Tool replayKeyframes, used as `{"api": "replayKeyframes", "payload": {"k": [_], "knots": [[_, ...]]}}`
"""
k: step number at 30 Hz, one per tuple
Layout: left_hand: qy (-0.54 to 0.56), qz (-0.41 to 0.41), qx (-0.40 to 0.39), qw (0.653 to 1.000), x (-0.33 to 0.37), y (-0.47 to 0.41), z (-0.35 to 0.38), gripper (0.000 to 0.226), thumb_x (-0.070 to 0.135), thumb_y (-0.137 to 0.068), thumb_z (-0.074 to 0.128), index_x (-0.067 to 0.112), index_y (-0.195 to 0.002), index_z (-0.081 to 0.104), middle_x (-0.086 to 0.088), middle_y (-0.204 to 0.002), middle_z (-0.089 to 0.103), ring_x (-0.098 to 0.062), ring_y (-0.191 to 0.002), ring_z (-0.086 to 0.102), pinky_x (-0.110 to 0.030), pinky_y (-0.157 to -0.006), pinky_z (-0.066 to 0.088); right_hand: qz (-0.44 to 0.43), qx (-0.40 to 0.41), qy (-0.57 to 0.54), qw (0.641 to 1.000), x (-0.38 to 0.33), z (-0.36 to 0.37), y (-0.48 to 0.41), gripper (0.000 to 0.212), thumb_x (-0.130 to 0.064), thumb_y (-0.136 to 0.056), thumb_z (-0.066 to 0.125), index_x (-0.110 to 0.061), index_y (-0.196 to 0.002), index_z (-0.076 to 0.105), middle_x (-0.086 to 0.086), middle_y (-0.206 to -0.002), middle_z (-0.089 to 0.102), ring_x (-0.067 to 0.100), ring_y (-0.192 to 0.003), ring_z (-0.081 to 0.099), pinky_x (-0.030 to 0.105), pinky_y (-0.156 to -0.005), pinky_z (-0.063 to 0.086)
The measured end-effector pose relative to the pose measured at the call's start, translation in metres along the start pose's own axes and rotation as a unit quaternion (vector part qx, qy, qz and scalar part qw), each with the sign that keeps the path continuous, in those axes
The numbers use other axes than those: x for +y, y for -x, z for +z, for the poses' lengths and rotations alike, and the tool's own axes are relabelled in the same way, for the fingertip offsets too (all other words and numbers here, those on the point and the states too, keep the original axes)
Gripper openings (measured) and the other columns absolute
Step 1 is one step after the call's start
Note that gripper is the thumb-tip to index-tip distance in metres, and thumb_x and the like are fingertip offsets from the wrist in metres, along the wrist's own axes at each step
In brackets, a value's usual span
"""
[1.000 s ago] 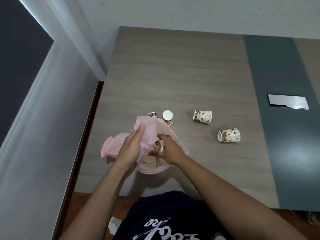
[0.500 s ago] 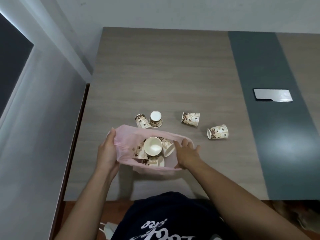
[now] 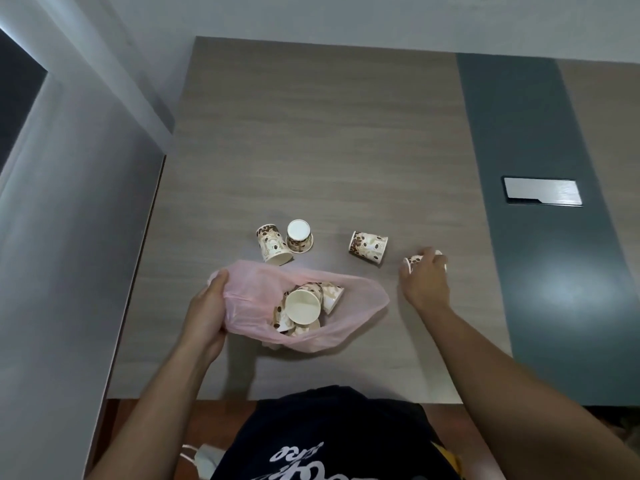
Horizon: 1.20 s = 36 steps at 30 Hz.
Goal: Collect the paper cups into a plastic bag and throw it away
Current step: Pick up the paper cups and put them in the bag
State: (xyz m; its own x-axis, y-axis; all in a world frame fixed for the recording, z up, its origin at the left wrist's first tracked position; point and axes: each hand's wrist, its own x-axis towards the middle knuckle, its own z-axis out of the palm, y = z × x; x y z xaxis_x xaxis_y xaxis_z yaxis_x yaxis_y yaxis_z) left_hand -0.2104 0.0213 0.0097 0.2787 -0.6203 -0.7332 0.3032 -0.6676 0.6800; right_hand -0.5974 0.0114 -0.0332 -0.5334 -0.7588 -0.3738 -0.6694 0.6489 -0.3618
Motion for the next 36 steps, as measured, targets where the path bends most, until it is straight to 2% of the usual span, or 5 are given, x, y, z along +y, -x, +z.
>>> {"api": "replayKeyframes", "payload": {"k": [11,17,21,27,36], "knots": [[-0.032,0.03,-0.007,0.999,0.013,0.005,-0.003,0.034,0.039,-0.112,0.065,0.014,-0.131,0.078,-0.004,-0.114,0.089,-0.021,-0.102,0.087,-0.038,-0.087,0.065,0.158,-0.072,-0.065,0.983,0.033,-0.013,-0.042,0.064,-0.029,-0.102,0.08,0.007,-0.149,0.055,0.032,-0.151,0.063,0.046,-0.143,0.06,0.048,-0.115,0.048],[-0.034,0.046,-0.022,0.998,0.029,-0.003,0.001,0.037,0.043,-0.11,0.066,0.016,-0.131,0.079,-0.004,-0.116,0.089,-0.023,-0.104,0.086,-0.038,-0.08,0.069,0.079,0.012,-0.152,0.985,0.014,-0.031,-0.037,0.049,-0.035,-0.114,0.056,0.008,-0.115,0.079,0.033,-0.118,0.079,0.048,-0.115,0.075,0.048,-0.103,0.058],[-0.038,0.061,-0.031,0.997,0.036,-0.004,0.012,0.035,0.043,-0.11,0.066,0.017,-0.13,0.08,-0.004,-0.119,0.088,-0.028,-0.113,0.084,-0.047,-0.091,0.07,-0.011,-0.044,-0.336,0.941,-0.011,-0.037,-0.018,0.031,-0.03,-0.112,0.064,-0.005,-0.099,0.078,-0.004,-0.072,0.081,0.008,-0.066,0.077,0.025,-0.068,0.061],[-0.038,0.07,-0.128,0.989,0.039,0.01,0.022,0.051,0.056,-0.112,0.059,0.018,-0.142,0.076,-0.009,-0.135,0.083,-0.029,-0.128,0.078,-0.055,-0.115,0.058,-0.15,-0.335,-0.325,0.872,-0.062,0.011,0.042,0.021,-0.02,-0.108,0.074,-0.001,-0.107,0.08,0.023,-0.109,0.083,0.025,-0.091,0.079,0.046,-0.102,0.065],[0.025,0.022,-0.207,0.978,0.028,0.024,0.026,0.059,0.052,-0.118,0.048,0.01,-0.156,0.066,-0.023,-0.154,0.069,-0.041,-0.149,0.062,-0.061,-0.134,0.036,-0.269,-0.337,-0.193,0.882,-0.138,0.055,0.098,0.016,-0.022,-0.104,0.077,-0.009,-0.109,0.085,0.001,-0.103,0.084,0.017,-0.09,0.077,0.033,-0.088,0.06]]}}
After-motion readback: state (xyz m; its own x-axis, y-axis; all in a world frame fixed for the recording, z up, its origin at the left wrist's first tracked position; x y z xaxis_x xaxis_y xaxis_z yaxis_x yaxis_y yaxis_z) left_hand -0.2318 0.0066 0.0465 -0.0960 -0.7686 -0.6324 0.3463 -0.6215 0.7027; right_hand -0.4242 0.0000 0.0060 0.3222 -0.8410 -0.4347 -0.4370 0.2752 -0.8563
